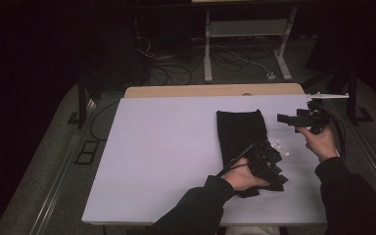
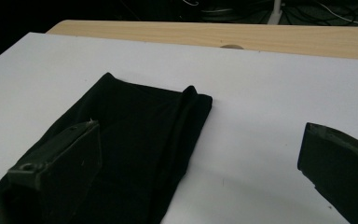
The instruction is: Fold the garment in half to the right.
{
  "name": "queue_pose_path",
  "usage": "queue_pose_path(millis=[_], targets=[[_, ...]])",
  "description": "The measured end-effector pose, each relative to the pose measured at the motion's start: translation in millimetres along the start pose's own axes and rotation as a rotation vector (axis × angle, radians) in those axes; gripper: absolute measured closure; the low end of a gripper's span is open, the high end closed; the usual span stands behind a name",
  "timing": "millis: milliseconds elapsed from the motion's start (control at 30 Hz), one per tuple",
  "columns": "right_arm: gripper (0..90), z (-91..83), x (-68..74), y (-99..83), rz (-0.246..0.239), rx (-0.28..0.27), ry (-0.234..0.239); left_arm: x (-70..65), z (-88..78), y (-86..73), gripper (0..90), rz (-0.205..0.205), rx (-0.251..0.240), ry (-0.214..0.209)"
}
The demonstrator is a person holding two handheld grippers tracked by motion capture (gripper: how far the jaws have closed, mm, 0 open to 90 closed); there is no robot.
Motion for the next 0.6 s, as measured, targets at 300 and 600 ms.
queue_pose_path(millis=[300, 600], targets=[[0.0, -8.5, -3.6, -5.4, -0.011, -0.015, -0.001, 8.8, -26.4, 6.8, 28.6, -0.026, -0.107, 0.051], [0.0, -18.4, -3.8, -9.5, -0.018, -0.019, 0.006, 16.1, -43.4, 1.8, 11.8, -0.024, -0.142, 0.063]])
Point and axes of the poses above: each handheld gripper's, and its own axes: z roughly forward along the jaws, y roughly out of its top, x roughly to its left, the point moved 6 cm from there along z, roughly forward along the jaws, and after that the axes turned 7 degrees about z, right-handed, at the moved point
